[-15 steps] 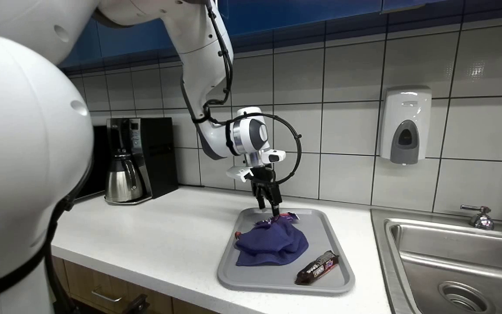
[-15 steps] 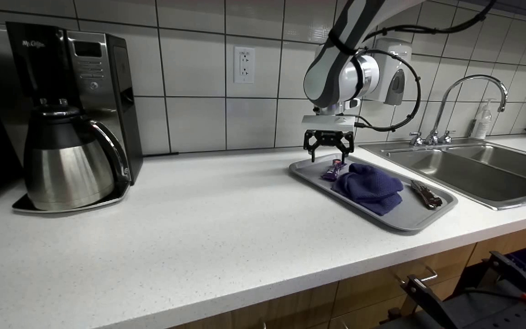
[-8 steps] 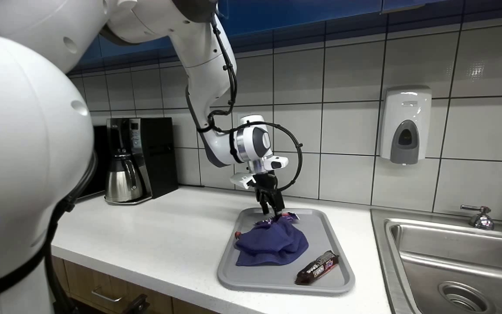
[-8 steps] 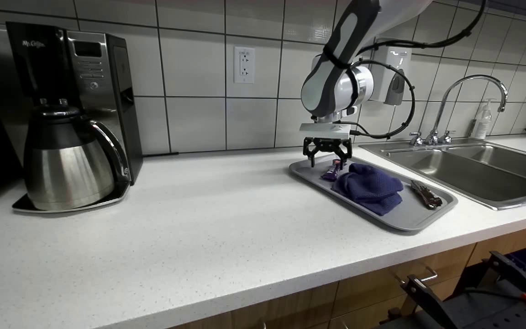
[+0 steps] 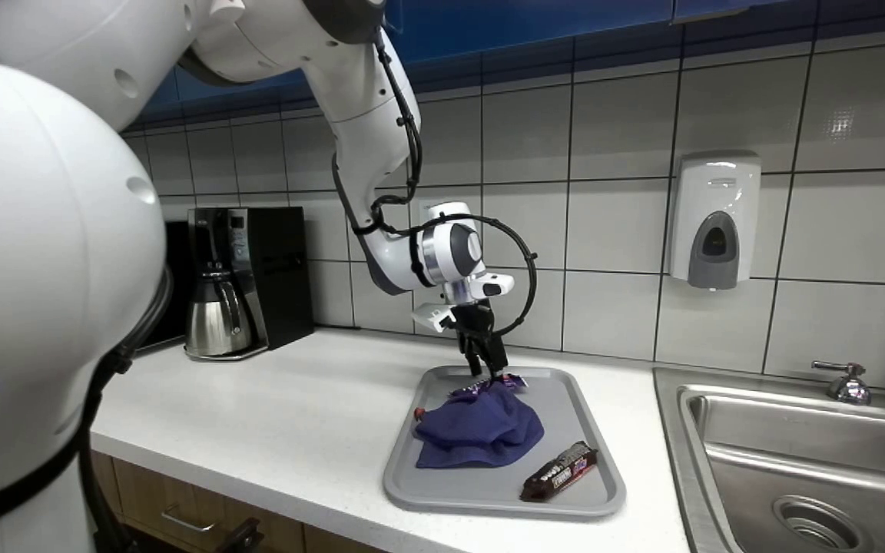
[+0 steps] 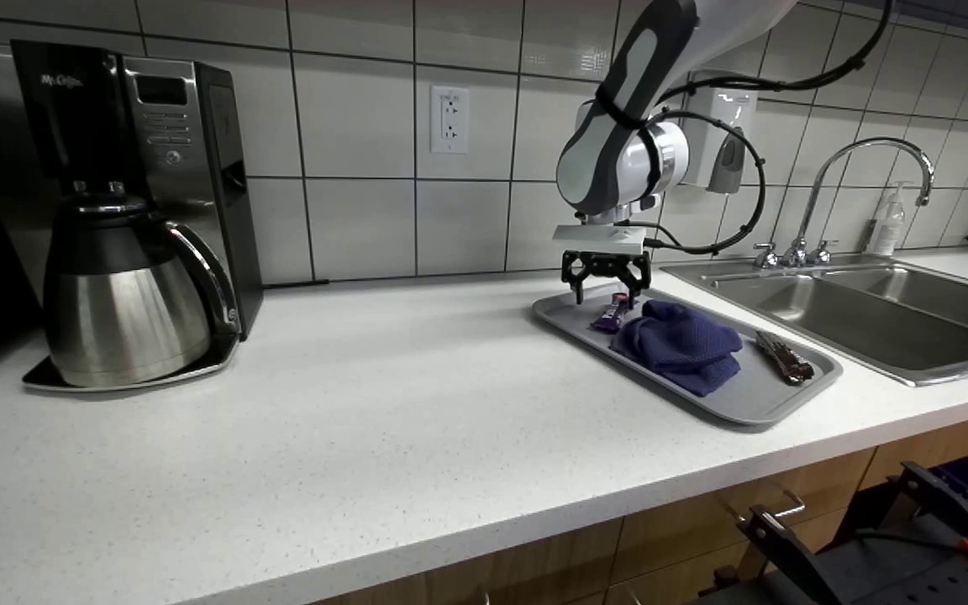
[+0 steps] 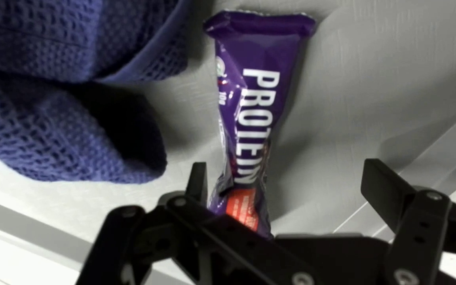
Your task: Remove the sachets from the tray, one at a time
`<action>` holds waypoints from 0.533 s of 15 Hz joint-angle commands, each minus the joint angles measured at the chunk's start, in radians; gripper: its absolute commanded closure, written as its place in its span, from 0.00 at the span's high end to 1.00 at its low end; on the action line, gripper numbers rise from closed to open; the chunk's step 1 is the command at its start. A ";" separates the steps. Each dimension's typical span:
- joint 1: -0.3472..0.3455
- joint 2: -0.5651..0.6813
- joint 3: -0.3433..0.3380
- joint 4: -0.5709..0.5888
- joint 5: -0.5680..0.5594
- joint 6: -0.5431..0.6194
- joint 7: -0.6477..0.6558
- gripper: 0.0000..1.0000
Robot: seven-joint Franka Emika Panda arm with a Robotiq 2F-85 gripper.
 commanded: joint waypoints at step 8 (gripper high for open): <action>0.007 -0.006 -0.014 -0.013 0.009 -0.007 0.028 0.46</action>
